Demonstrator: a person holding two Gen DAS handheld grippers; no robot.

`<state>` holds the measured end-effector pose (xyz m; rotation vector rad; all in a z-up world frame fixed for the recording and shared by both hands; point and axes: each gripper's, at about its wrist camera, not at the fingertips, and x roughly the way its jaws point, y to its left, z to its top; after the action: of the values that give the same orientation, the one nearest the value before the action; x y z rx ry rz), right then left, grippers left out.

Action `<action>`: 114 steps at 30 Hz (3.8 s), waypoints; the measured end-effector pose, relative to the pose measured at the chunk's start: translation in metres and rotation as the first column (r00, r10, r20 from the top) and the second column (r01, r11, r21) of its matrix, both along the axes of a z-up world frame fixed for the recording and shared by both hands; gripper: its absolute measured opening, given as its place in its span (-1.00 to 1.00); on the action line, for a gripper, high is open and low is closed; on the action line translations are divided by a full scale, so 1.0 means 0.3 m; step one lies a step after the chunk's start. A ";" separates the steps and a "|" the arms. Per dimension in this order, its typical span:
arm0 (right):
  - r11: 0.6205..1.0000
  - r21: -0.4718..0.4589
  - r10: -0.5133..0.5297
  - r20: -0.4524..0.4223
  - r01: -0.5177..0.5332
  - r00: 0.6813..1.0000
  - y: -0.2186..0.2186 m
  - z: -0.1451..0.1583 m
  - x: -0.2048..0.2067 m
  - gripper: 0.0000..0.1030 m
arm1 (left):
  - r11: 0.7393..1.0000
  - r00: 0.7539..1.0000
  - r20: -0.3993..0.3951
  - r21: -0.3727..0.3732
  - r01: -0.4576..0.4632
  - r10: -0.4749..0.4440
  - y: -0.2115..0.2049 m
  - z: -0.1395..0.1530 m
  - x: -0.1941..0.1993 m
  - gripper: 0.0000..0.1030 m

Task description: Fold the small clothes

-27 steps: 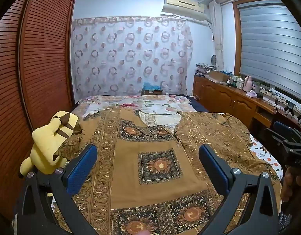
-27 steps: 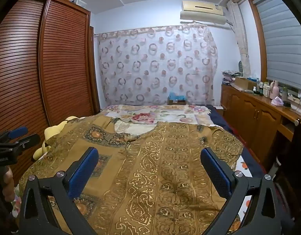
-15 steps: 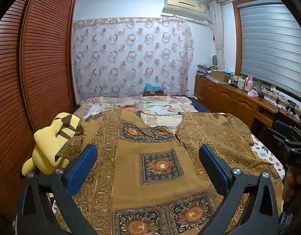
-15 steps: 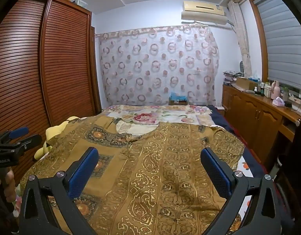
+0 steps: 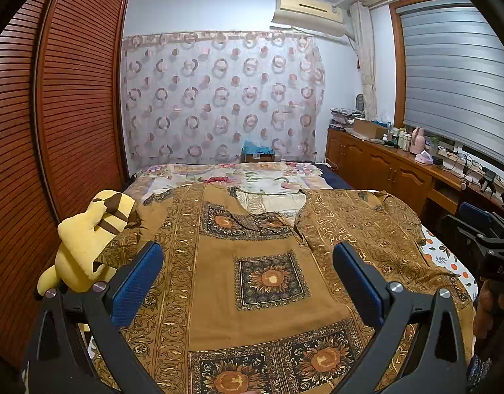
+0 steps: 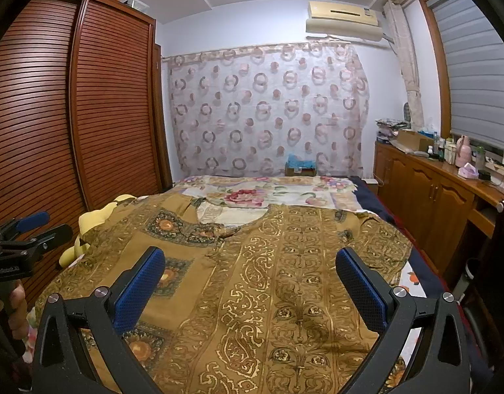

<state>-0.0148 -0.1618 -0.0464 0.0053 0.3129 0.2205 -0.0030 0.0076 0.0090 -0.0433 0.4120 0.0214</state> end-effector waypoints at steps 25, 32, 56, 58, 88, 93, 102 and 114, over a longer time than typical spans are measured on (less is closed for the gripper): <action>1.000 0.001 0.001 -0.002 -0.001 1.000 0.003 0.004 -0.004 1.00 | 1.000 1.000 0.008 0.008 0.000 0.000 0.008 0.018 -0.008 1.00; 1.000 0.003 0.002 -0.002 -0.002 1.000 0.003 0.003 -0.003 1.00 | 1.000 1.000 0.009 0.010 -0.001 0.000 0.025 0.011 0.000 1.00; 1.000 0.002 0.003 -0.003 -0.003 1.000 0.005 0.003 -0.004 1.00 | 1.000 1.000 0.014 0.016 -0.001 0.001 0.018 0.009 -0.002 1.00; 1.000 0.003 0.003 -0.002 -0.003 1.000 0.006 0.003 -0.004 1.00 | 1.000 1.000 0.013 0.016 -0.002 0.001 0.018 0.008 -0.002 1.00; 0.995 -0.002 0.099 -0.154 -0.101 0.983 0.011 -0.078 0.158 1.00 | 0.999 0.992 -0.118 0.020 -0.040 0.042 0.238 -0.084 0.094 1.00; 0.993 -0.036 0.101 -0.191 -0.110 0.976 0.013 -0.103 0.207 1.00 | 0.998 0.985 -0.166 -0.013 -0.054 0.051 0.333 -0.130 0.135 1.00; 0.988 -0.102 0.093 -0.230 -0.119 0.969 0.044 -0.122 0.233 1.00 | 0.996 0.973 -0.217 -0.027 -0.083 0.075 0.483 -0.169 0.204 1.00; 0.987 -0.093 0.108 -0.250 -0.135 0.962 0.051 -0.102 0.294 1.00 | 0.987 0.944 -0.320 -0.107 -0.119 0.079 0.705 -0.250 0.377 0.59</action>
<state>0.0734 -0.1465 -0.0771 -0.0959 0.5720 0.3254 0.1101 0.2191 -0.0660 -0.1869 0.7317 0.1034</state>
